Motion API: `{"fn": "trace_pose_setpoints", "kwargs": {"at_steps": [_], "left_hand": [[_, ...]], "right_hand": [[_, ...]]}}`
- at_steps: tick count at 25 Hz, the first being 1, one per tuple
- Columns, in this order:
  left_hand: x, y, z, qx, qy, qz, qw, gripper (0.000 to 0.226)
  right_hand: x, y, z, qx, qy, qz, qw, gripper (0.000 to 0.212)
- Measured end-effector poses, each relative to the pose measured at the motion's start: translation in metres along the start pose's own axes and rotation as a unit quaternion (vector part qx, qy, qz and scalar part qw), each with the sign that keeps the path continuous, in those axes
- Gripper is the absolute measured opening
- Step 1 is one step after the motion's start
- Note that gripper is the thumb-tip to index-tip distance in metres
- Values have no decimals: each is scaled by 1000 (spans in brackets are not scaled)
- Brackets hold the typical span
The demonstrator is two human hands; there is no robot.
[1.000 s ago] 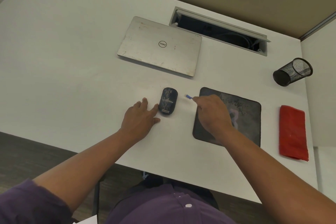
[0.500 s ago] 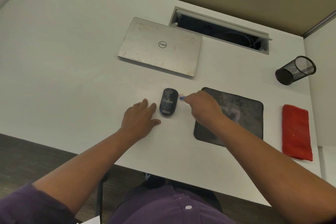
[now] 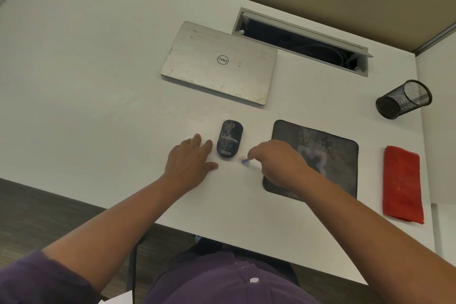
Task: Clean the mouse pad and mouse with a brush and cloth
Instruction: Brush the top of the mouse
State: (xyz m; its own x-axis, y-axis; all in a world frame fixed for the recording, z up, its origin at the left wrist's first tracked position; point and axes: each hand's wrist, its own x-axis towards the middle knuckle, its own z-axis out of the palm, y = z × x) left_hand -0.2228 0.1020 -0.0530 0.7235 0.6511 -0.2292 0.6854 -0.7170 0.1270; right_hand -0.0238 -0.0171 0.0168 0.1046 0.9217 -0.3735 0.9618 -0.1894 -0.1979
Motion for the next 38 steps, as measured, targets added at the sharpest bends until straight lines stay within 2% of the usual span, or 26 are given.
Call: {"fn": "trace_pose_setpoints", "kwargs": {"at_steps": [4, 6, 8, 11, 13, 15, 18, 20, 22, 24, 26, 27, 29, 30, 31, 33, 34, 36, 38], "left_hand": [[1, 1, 0, -4, -2, -3, 1000, 52], [1, 1, 0, -2, -3, -5, 1000, 52], [0, 2, -1, 1, 3, -5, 1000, 52], [0, 2, -1, 2, 6, -7, 1000, 52], [1, 1, 0, -2, 6, -9, 1000, 52], [1, 1, 1, -3, 7, -8, 1000, 52], [1, 0, 3, -2, 11, -4, 1000, 51], [1, 0, 4, -2, 11, -3, 1000, 51], [2, 0, 4, -2, 10, -3, 1000, 51], [1, -1, 5, -6, 10, -6, 1000, 51], [1, -1, 5, -9, 12, -6, 1000, 50], [0, -1, 5, -9, 12, -3, 1000, 50], [1, -1, 5, -12, 14, -5, 1000, 50], [1, -1, 6, -16, 16, -8, 1000, 50], [1, -1, 6, -22, 17, -13, 1000, 50], [1, 0, 5, -37, 15, -24, 999, 50], [1, 0, 4, -50, 11, -32, 998, 51], [1, -1, 1, -81, -1, -48, 996, 55], [2, -2, -4, -107, -17, -61, 992, 63]], "right_hand": [[-7, 6, -9, -11, 49, 88, 995, 48], [-15, -3, -2, 4, -19, 70, 997, 47], [-24, -13, 1, 68, -84, 53, 993, 38], [-32, -16, 1, 44, -41, 83, 995, 43], [-43, -24, 6, 42, -97, 61, 993, 42], [-51, -33, 9, 103, -153, 31, 982, 31], [-46, -30, 4, 48, -89, 87, 991, 23], [-47, -39, 4, 31, -119, 71, 990, 17], [-52, -51, 4, 102, -172, 21, 980, 22], [-50, -48, 3, 111, -125, 47, 985, 22], [-49, -45, 6, 30, -80, 80, 993, 18], [-51, -47, 7, 27, -91, 77, 993, 18], [-55, -51, 8, 121, -150, 30, 981, 22], [-55, -51, 7, 169, -153, 16, 973, 27], [-52, -48, 7, 177, -116, 18, 977, 30], [-46, -37, 12, 99, 10, 35, 994, 37], [-44, -32, 16, 71, 44, 43, 996, 42], [-47, -29, 25, 81, 3, 26, 996, 45], [-56, -26, 25, 158, -47, 10, 986, 36]]}}
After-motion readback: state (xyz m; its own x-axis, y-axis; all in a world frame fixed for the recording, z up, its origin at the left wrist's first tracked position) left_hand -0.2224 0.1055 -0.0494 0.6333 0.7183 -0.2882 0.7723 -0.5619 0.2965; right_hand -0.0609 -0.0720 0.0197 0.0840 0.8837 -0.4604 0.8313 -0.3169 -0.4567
